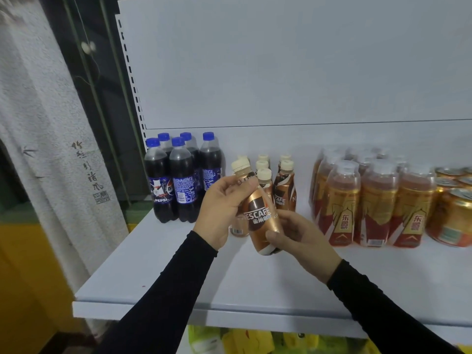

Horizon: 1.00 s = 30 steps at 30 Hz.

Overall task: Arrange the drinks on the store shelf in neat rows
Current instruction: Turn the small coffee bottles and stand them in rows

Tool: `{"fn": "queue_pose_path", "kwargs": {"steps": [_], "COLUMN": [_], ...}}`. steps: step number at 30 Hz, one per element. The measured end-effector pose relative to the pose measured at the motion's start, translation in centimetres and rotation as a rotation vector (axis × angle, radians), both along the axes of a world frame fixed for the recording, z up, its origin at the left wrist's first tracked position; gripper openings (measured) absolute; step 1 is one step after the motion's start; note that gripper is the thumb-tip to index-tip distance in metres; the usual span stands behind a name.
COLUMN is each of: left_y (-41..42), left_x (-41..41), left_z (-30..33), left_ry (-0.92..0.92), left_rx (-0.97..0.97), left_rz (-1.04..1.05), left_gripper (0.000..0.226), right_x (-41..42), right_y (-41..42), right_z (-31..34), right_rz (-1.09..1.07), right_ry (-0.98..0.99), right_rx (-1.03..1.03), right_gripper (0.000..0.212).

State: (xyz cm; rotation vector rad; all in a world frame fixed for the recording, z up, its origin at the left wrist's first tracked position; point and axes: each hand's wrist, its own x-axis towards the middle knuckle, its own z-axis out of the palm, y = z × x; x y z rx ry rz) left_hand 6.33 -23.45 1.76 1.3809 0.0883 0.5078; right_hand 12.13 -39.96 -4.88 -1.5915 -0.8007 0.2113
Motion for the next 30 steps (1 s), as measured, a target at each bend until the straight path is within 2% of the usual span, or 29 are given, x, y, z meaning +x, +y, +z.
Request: {"fn": "queue_pose_path", "kwargs": {"steps": [2,5,7,10,11,14,16,18,21,24,26,29,30], "left_y": [0.1,0.5,0.8,0.8,0.8,0.8,0.8,1.0,1.2,1.4,1.5,1.4,1.3], "left_x": [0.0,0.1,0.1,0.2,0.3,0.6,0.7,0.7,0.6,0.4,0.4,0.3,0.3], "left_z": [0.0,0.0,0.1,0.2,0.2,0.0,-0.1,0.0,0.3,0.3,0.4,0.5,0.5], "left_ry": [0.027,0.057,0.067,0.055,0.051,0.042,0.039,0.048,0.087,0.093,0.075,0.045,0.036], "left_rx": [0.011,-0.011,-0.033,-0.028,-0.030,-0.046,-0.034,-0.008,-0.016,-0.046,-0.043,-0.045,-0.041], "left_rz": [-0.030,-0.098,-0.127,-0.114,-0.099,-0.056,-0.049,-0.074,-0.144,-0.146,-0.112,-0.049,-0.038], "left_gripper": [0.041,0.025,0.023,0.024,0.024,0.027,0.029,0.028,0.021,0.014,0.017,0.029,0.032], "right_x": [-0.1,-0.2,-0.1,-0.1,-0.2,-0.1,0.1,0.2,-0.2,0.0,-0.1,-0.1,0.0], "right_y": [0.0,0.2,0.1,0.2,0.2,0.5,0.6,0.6,0.7,0.7,0.8,1.0,1.1], "right_z": [-0.1,-0.3,-0.4,-0.3,-0.1,0.0,-0.1,-0.1,-0.1,-0.2,0.1,0.5,0.6], "right_rz": [0.026,0.055,0.085,0.086,0.077,-0.002,-0.029,-0.015,0.063,0.124,0.100,0.018,-0.007], "right_ry": [0.057,0.160,0.242,0.230,0.184,-0.012,-0.034,-0.006,0.161,0.265,0.189,-0.043,-0.072], "right_rx": [0.062,0.128,0.156,0.127,0.093,-0.053,-0.054,-0.012,0.097,0.115,0.056,-0.122,-0.134], "right_gripper": [0.066,0.042,0.041,0.040,0.042,0.079,0.087,0.078,0.038,0.034,0.043,0.078,0.078]}}
